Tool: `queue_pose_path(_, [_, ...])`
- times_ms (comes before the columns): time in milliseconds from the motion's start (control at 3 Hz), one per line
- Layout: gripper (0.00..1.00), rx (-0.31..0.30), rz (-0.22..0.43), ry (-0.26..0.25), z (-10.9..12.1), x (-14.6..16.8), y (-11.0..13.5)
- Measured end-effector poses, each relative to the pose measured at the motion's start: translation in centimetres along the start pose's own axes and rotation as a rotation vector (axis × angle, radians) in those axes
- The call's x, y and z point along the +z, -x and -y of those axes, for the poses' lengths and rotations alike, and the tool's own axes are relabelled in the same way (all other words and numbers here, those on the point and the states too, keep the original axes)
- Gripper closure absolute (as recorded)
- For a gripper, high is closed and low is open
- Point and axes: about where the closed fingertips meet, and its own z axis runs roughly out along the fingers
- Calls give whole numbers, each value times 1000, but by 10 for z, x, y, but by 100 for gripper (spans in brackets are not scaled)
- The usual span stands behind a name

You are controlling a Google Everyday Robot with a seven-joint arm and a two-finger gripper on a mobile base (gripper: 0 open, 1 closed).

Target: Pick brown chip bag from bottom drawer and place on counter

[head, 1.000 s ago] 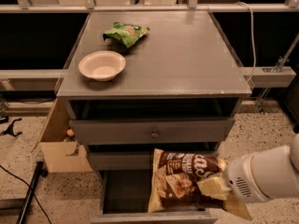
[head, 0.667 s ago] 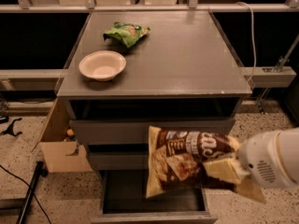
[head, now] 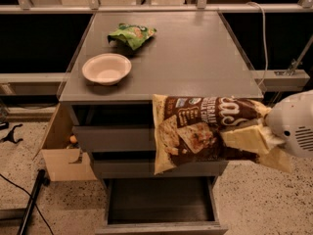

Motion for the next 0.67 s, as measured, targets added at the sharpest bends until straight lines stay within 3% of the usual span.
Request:
queue_pose_path(333, [100,0,0,0,0,0,0])
queue_pose_path(667, [100,10,10,-8,18,1,18])
